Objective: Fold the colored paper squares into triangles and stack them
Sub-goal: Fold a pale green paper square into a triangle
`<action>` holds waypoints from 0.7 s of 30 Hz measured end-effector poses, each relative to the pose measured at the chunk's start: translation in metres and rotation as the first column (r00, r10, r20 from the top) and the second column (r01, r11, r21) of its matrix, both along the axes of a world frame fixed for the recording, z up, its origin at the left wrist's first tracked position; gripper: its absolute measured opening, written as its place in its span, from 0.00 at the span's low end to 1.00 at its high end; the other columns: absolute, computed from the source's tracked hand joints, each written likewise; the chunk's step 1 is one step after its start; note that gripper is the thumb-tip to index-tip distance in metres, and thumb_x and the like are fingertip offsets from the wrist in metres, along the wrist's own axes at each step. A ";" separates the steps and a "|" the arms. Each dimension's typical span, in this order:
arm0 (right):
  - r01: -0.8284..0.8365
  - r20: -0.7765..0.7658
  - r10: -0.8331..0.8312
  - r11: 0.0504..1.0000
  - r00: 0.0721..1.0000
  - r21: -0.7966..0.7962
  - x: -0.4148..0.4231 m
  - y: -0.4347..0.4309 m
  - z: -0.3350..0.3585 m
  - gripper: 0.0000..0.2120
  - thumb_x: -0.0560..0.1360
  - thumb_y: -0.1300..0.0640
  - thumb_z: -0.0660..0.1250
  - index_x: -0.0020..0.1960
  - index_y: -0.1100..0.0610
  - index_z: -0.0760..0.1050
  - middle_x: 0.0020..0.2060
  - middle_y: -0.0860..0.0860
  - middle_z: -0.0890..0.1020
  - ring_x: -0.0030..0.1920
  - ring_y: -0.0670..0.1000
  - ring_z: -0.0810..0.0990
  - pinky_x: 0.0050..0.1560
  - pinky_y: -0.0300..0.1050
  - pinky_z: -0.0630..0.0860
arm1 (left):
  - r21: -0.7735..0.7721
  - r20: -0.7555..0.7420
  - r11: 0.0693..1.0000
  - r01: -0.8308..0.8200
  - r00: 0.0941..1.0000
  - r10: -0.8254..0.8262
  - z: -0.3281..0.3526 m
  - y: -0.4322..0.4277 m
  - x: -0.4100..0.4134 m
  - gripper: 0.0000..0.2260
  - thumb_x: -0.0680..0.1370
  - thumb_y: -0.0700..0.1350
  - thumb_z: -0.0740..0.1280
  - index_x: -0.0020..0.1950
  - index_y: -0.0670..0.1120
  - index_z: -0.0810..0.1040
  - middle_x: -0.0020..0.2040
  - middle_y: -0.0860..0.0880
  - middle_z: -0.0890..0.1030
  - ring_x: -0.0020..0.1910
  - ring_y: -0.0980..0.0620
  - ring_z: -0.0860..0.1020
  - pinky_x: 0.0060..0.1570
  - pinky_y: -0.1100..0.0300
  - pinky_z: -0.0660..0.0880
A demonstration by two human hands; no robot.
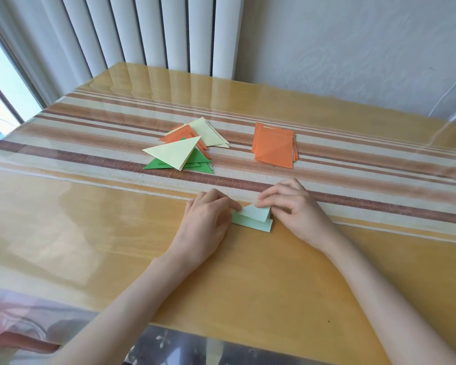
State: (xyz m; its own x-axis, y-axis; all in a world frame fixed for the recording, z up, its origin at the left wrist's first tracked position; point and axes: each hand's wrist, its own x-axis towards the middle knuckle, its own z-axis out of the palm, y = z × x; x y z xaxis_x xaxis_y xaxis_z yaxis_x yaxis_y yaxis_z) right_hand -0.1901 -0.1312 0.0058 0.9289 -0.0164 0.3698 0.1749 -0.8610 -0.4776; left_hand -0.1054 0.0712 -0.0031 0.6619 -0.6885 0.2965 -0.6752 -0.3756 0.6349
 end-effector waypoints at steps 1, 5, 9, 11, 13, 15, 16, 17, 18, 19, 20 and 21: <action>-0.010 0.021 0.011 0.999 1.000 -0.036 -0.002 -0.001 -0.002 0.12 0.73 0.66 0.66 0.48 0.55 0.84 0.48 0.45 0.82 0.51 0.49 0.72 0.54 0.43 0.71 | 0.003 0.035 1.000 0.028 0.999 -0.028 -0.002 0.001 0.000 0.14 0.74 0.34 0.65 0.54 0.47 0.82 0.48 0.50 0.77 0.48 0.48 0.73 0.48 0.55 0.65; -0.037 0.065 0.047 0.988 0.997 -0.148 -0.010 -0.004 -0.005 0.13 0.75 0.57 0.62 0.48 0.55 0.85 0.49 0.48 0.84 0.51 0.50 0.74 0.50 0.51 0.75 | 0.061 0.144 0.991 0.115 0.982 -0.123 -0.007 0.005 -0.002 0.15 0.72 0.36 0.62 0.54 0.47 0.82 0.48 0.50 0.78 0.47 0.49 0.74 0.46 0.54 0.71; -0.050 0.077 0.064 0.982 0.995 -0.181 -0.015 -0.006 -0.008 0.14 0.75 0.59 0.60 0.50 0.55 0.85 0.51 0.49 0.84 0.53 0.50 0.74 0.51 0.52 0.75 | 0.110 0.212 0.982 0.156 0.961 -0.177 -0.007 0.009 -0.005 0.16 0.73 0.39 0.59 0.53 0.47 0.83 0.48 0.50 0.79 0.45 0.49 0.75 0.44 0.56 0.71; -0.056 0.082 0.072 0.981 0.994 -0.184 -0.017 -0.008 -0.009 0.14 0.75 0.63 0.62 0.50 0.55 0.85 0.52 0.49 0.83 0.54 0.50 0.74 0.52 0.52 0.74 | 0.123 0.231 0.975 0.183 0.951 -0.207 -0.006 0.011 -0.007 0.17 0.73 0.39 0.58 0.52 0.47 0.84 0.48 0.50 0.79 0.44 0.48 0.76 0.43 0.56 0.73; -0.056 0.070 0.068 0.985 0.995 -0.164 -0.019 -0.008 -0.011 0.16 0.72 0.68 0.63 0.51 0.55 0.85 0.54 0.49 0.83 0.55 0.50 0.74 0.54 0.52 0.74 | 0.121 0.244 0.974 0.194 0.945 -0.219 -0.005 0.013 -0.007 0.17 0.73 0.40 0.56 0.51 0.46 0.84 0.49 0.50 0.79 0.45 0.48 0.76 0.43 0.55 0.74; -0.056 0.031 0.060 0.991 0.998 -0.125 -0.021 -0.008 -0.011 0.19 0.71 0.70 0.61 0.51 0.55 0.84 0.55 0.48 0.82 0.56 0.50 0.73 0.56 0.52 0.74 | 0.117 0.249 0.974 0.193 0.944 -0.217 -0.005 0.014 -0.008 0.18 0.74 0.41 0.55 0.51 0.46 0.84 0.49 0.49 0.79 0.45 0.48 0.76 0.43 0.54 0.76; -0.052 -0.002 0.052 0.995 0.999 -0.090 -0.022 -0.007 -0.009 0.20 0.70 0.70 0.60 0.52 0.55 0.84 0.56 0.48 0.82 0.56 0.50 0.74 0.57 0.51 0.73 | 0.112 0.241 0.975 0.192 0.946 -0.215 -0.005 0.013 -0.008 0.17 0.74 0.42 0.56 0.51 0.46 0.84 0.50 0.49 0.79 0.45 0.48 0.76 0.43 0.53 0.77; -0.042 -0.044 0.040 0.998 0.998 -0.044 -0.022 -0.006 -0.008 0.20 0.70 0.68 0.58 0.53 0.55 0.84 0.57 0.47 0.82 0.57 0.49 0.74 0.59 0.48 0.72 | 0.107 0.220 0.976 0.190 0.953 -0.209 -0.005 0.013 -0.009 0.17 0.74 0.44 0.56 0.52 0.46 0.83 0.50 0.50 0.79 0.46 0.49 0.76 0.44 0.52 0.77; -0.034 -0.090 0.034 0.999 0.995 0.005 -0.023 -0.005 -0.005 0.22 0.69 0.66 0.56 0.54 0.55 0.83 0.58 0.46 0.81 0.57 0.48 0.73 0.61 0.45 0.70 | 0.111 0.186 0.976 0.187 0.961 -0.205 -0.004 0.013 -0.009 0.16 0.75 0.47 0.57 0.54 0.46 0.83 0.51 0.50 0.78 0.47 0.49 0.76 0.45 0.51 0.76; -0.032 -0.131 0.038 0.998 0.991 0.045 -0.024 -0.004 -0.003 0.24 0.68 0.63 0.54 0.57 0.54 0.82 0.59 0.44 0.80 0.58 0.48 0.72 0.62 0.41 0.68 | 0.132 0.152 0.974 0.186 0.967 -0.205 -0.003 0.013 -0.010 0.18 0.76 0.52 0.59 0.57 0.47 0.81 0.52 0.51 0.77 0.48 0.49 0.75 0.47 0.51 0.75; -0.038 -0.175 0.050 0.996 0.983 0.075 -0.025 -0.004 0.000 0.26 0.67 0.62 0.54 0.60 0.53 0.80 0.60 0.43 0.78 0.59 0.47 0.71 0.63 0.38 0.65 | 0.163 0.130 0.969 0.183 0.970 -0.205 -0.002 0.012 -0.010 0.21 0.76 0.58 0.59 0.61 0.48 0.79 0.53 0.52 0.76 0.50 0.50 0.74 0.49 0.53 0.72; -0.043 -0.223 0.065 0.994 0.973 0.103 -0.026 -0.003 0.001 0.28 0.66 0.63 0.55 0.63 0.51 0.77 0.61 0.41 0.76 0.61 0.47 0.70 0.65 0.36 0.63 | 0.194 0.120 0.965 0.179 0.972 -0.204 -0.002 0.011 -0.009 0.25 0.74 0.63 0.58 0.63 0.49 0.78 0.54 0.52 0.75 0.51 0.50 0.73 0.50 0.55 0.69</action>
